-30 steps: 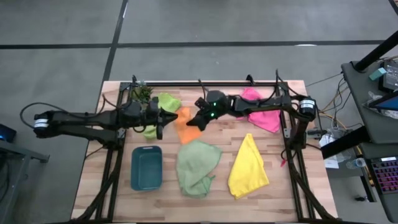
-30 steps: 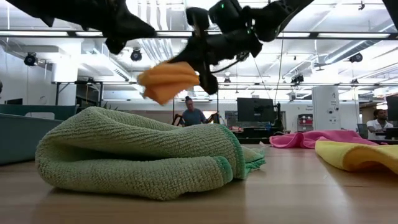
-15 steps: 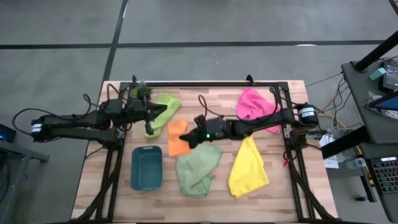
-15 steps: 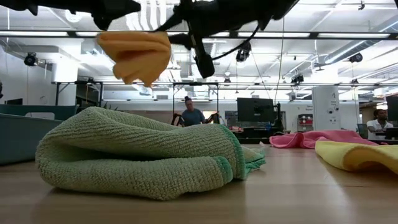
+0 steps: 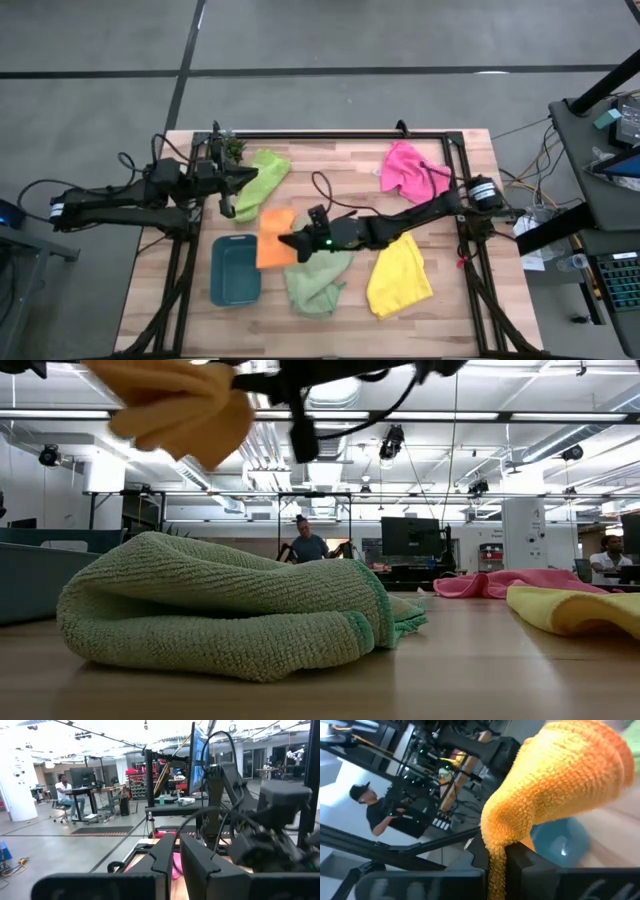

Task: Fold microfiber towels
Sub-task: Put the orange microfiber cloth into the blue bin

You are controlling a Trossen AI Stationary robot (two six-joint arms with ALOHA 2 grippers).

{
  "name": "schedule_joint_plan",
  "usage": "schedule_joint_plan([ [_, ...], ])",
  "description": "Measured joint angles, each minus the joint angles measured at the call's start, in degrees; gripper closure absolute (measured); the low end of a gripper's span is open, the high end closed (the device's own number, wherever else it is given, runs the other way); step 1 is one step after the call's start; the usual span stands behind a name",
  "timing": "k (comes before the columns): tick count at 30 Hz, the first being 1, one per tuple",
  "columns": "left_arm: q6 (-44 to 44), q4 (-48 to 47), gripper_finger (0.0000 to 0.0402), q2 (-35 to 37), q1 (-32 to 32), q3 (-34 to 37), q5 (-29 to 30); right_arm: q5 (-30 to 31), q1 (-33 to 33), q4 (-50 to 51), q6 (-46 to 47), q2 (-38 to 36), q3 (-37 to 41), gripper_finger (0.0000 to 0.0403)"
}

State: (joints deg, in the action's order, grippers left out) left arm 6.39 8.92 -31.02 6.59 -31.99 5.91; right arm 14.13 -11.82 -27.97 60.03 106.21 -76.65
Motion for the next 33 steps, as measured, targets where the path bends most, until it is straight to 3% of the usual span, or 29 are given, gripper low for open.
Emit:
schedule_joint_plan([
  [10, -2.95, -0.09, 0.0382, 1.18, 0.00, 0.00, -0.10, -5.19, 0.86, 1.38, 1.93, 12.95, -17.97, 0.0390],
  [24, -3.23, -2.46, 0.0382, 5.40, 0.04, 0.13, -0.26, -10.42, 2.15, 2.91, 12.05, 29.24, -35.20, 0.0390],
  [33, -4.59, -2.43, 0.0382, 5.68, 0.03, 0.13, -2.72, -12.10, 2.48, 13.52, 13.99, 35.45, -44.70, 0.0390],
])
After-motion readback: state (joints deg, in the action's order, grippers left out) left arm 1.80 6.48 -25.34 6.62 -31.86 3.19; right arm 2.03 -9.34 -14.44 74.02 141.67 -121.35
